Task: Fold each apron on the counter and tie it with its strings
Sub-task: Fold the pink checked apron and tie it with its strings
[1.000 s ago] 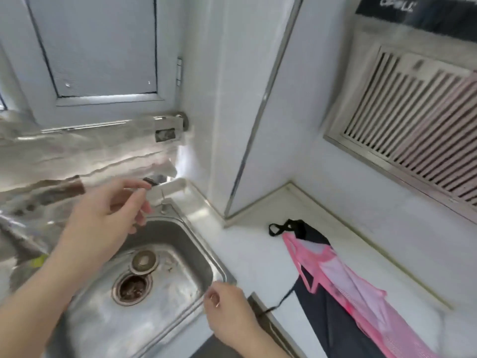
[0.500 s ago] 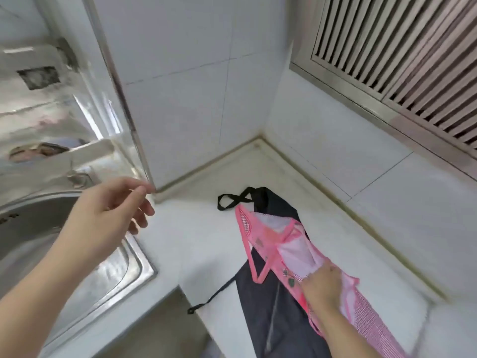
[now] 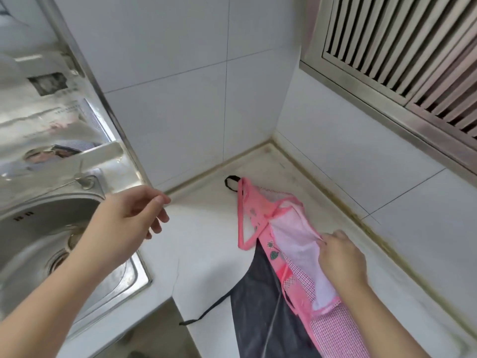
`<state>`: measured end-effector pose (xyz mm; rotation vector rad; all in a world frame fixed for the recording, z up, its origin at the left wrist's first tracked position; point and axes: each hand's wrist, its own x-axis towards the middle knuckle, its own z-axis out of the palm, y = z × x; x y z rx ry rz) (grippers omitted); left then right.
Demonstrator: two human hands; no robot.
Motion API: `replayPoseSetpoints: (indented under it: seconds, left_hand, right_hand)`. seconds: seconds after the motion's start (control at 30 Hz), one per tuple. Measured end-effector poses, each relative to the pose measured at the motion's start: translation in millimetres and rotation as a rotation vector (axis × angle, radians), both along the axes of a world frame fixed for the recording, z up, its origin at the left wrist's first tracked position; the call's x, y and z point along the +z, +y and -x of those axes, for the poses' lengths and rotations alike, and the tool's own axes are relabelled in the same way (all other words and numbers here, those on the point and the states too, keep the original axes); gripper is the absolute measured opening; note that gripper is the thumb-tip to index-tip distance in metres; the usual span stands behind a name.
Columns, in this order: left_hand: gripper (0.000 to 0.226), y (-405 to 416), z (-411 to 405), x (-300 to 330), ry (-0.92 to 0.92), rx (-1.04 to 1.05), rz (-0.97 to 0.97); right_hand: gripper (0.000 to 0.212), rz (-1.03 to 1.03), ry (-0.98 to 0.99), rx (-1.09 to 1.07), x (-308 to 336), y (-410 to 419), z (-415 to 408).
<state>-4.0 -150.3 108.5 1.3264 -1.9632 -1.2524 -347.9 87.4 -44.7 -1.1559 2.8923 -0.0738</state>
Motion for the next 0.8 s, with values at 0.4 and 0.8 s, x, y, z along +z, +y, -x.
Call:
replayPoseSetpoints:
  seconds: [0.4, 0.8]
  left_hand:
    - [0.055, 27, 49, 44, -0.160, -0.581, 0.476]
    - [0.035, -6, 6, 92, -0.233, -0.430, 0.523]
  right_hand:
    - [0.038, 0.339, -0.434, 0.730, 184, -108, -99]
    - [0.007, 0.384, -0.243, 0.703, 273, -122, -96]
